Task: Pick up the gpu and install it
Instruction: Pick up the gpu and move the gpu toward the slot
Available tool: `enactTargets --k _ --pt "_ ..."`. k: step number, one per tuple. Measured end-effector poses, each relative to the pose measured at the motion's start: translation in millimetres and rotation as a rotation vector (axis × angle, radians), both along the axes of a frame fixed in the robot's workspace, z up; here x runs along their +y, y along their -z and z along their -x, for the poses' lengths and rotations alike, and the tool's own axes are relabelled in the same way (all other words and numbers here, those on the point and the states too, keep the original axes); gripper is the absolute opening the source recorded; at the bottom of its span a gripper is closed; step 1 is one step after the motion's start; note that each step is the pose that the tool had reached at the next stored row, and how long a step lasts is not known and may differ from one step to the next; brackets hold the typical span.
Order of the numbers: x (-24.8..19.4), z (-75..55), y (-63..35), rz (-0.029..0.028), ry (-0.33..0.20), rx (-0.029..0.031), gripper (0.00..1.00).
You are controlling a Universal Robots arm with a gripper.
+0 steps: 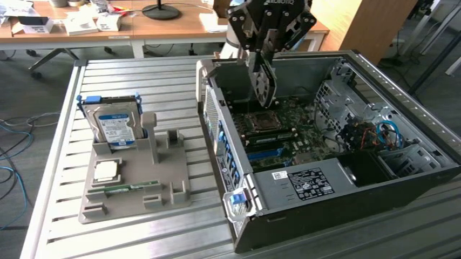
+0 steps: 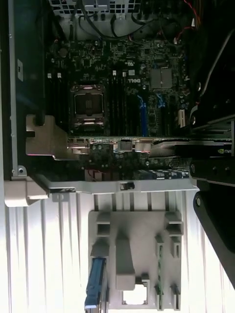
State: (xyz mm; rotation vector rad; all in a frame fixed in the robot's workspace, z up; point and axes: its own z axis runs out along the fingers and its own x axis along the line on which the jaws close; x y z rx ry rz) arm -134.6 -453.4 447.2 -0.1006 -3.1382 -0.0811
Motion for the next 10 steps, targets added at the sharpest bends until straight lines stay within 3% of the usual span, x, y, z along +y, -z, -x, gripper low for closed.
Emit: enactTargets --k 10 --pt "0.0 -45.3 0.0 -0.0037 0.000 -0.0001 0.26"
